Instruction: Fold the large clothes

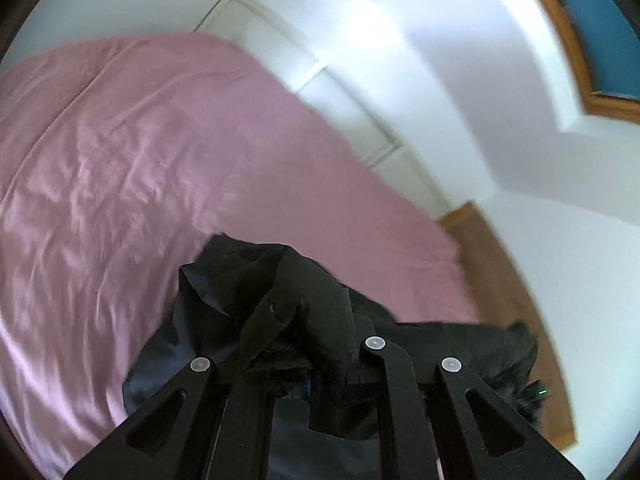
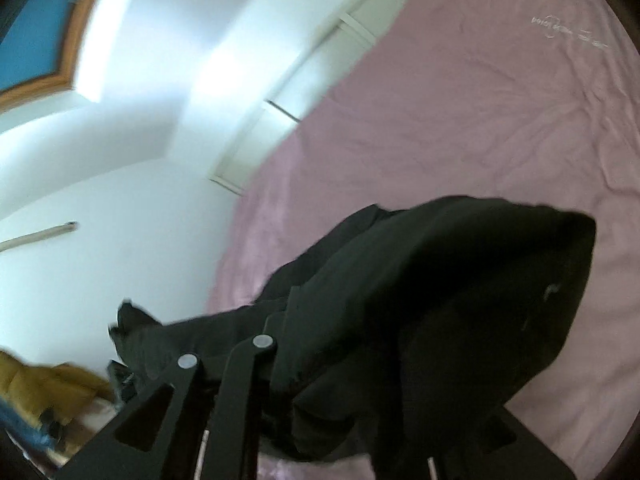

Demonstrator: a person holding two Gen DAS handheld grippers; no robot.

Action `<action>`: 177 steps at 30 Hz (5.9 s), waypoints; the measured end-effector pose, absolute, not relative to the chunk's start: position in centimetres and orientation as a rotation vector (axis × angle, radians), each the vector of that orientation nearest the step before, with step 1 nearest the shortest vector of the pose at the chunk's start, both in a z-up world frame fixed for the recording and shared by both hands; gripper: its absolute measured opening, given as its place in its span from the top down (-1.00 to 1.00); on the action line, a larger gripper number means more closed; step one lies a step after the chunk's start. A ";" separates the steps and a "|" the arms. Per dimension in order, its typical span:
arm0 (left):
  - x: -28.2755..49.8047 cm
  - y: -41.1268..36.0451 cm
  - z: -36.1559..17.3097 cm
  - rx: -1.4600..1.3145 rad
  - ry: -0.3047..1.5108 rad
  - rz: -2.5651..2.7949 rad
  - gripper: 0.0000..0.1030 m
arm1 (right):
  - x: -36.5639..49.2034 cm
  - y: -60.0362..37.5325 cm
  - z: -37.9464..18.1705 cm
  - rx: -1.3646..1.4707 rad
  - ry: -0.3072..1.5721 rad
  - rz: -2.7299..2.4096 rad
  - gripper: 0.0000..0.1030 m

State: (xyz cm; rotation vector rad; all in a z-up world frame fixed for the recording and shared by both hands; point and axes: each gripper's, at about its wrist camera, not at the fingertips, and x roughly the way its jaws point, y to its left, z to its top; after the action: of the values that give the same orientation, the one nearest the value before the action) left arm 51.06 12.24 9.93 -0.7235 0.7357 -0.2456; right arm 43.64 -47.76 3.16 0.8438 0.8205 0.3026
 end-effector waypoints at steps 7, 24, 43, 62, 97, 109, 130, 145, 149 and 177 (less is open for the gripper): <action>63.5 10.8 -1.2 -0.692 1.013 -0.122 0.64 | 54.0 -46.8 -7.5 1.034 0.967 0.180 0.53; 62.5 16.6 7.7 -0.833 0.782 -0.199 -0.42 | 50.7 -49.2 2.3 0.965 0.716 0.211 -0.89; 69.3 -7.1 0.6 -0.081 0.996 -0.229 -0.97 | 57.9 -27.8 -2.9 0.077 0.886 0.253 -0.94; 68.2 -1.8 4.5 -0.149 0.913 -0.233 -0.92 | 57.9 -30.8 -1.8 0.135 0.846 0.252 -1.00; 59.4 16.7 -6.3 -0.547 1.161 -0.218 -0.98 | 50.1 -44.8 -16.9 0.734 1.114 0.220 -1.00; 60.6 15.4 -12.0 -0.551 1.183 -0.351 -0.98 | 54.0 -41.3 -22.3 0.876 1.113 0.469 -1.00; 56.2 14.4 -11.1 -0.762 1.074 -0.597 -0.97 | 55.5 -35.7 -23.9 0.912 1.026 0.600 -0.42; 51.7 11.5 -9.2 -0.936 0.874 -0.740 0.46 | 55.4 -32.5 -18.8 0.793 0.925 0.578 0.44; 49.0 12.3 -5.5 -0.918 0.822 -0.787 0.53 | 53.9 -32.7 -15.1 0.799 0.855 0.615 0.47; 34.9 25.7 -8.4 -0.955 0.993 -0.471 -0.21 | 43.4 -43.8 -18.1 0.956 0.900 0.251 -0.67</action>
State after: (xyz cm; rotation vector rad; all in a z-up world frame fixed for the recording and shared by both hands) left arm 34.89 25.65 -8.43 -0.9548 0.9929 -0.4712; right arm 43.44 -43.79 -18.15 0.9563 0.8998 0.2514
